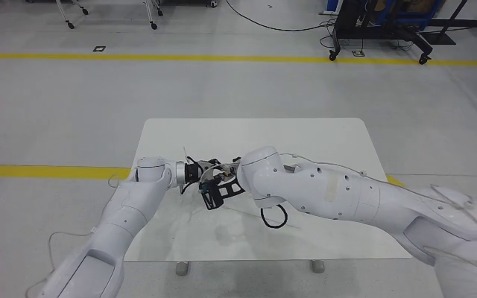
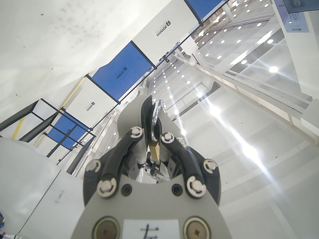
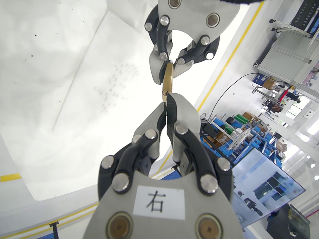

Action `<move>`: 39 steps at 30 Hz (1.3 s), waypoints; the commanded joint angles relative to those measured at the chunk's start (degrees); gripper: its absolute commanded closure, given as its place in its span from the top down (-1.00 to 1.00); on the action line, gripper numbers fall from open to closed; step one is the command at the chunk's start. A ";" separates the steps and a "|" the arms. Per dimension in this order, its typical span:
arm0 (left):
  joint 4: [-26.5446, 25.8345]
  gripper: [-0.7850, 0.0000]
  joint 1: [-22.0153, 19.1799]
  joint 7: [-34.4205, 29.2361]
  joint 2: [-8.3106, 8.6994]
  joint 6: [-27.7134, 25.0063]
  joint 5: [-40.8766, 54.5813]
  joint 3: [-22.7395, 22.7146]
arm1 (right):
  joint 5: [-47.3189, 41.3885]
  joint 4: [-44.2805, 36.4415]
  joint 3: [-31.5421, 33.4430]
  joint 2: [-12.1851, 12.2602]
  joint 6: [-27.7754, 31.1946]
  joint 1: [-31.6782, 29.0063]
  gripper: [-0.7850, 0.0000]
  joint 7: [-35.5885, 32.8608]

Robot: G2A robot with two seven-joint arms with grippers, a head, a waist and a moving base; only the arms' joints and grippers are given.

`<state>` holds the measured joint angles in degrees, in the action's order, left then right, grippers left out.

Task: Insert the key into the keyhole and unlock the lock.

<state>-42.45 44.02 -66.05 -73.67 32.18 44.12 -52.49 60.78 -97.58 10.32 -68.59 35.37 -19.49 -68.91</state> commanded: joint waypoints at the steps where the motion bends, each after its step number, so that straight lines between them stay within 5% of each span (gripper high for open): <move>1: 0.03 -1.00 -0.03 -0.02 0.02 -0.07 0.03 -0.05 | -0.15 0.52 -0.09 -0.35 0.30 -0.02 -1.00 0.30; 10: 0.05 -1.00 0.02 -0.20 0.09 -0.22 0.30 -0.27 | -0.08 3.12 0.49 -1.98 0.79 -0.74 -1.00 1.38; 12: 0.10 -1.00 0.01 -0.18 0.12 -0.23 0.38 -0.35 | 0.15 3.34 0.94 -2.14 0.66 -1.00 0.07 1.47; 13: 0.11 -1.00 0.02 -0.13 0.12 -0.25 0.46 -0.40 | 0.19 3.42 1.22 -2.19 0.57 -1.16 1.00 1.58; 34: 0.07 -1.00 0.42 5.30 0.16 -1.36 2.39 -2.18 | 0.02 2.87 4.06 -1.58 0.77 -2.09 1.00 1.47; 39: -0.49 -1.00 0.84 7.57 0.37 -3.03 2.32 -3.11 | -0.34 4.02 9.90 0.10 -1.74 -5.27 1.00 15.69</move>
<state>-42.76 44.73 -58.76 -73.34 29.36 46.32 -55.42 60.35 -93.94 18.50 -69.08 33.94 -23.94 -59.49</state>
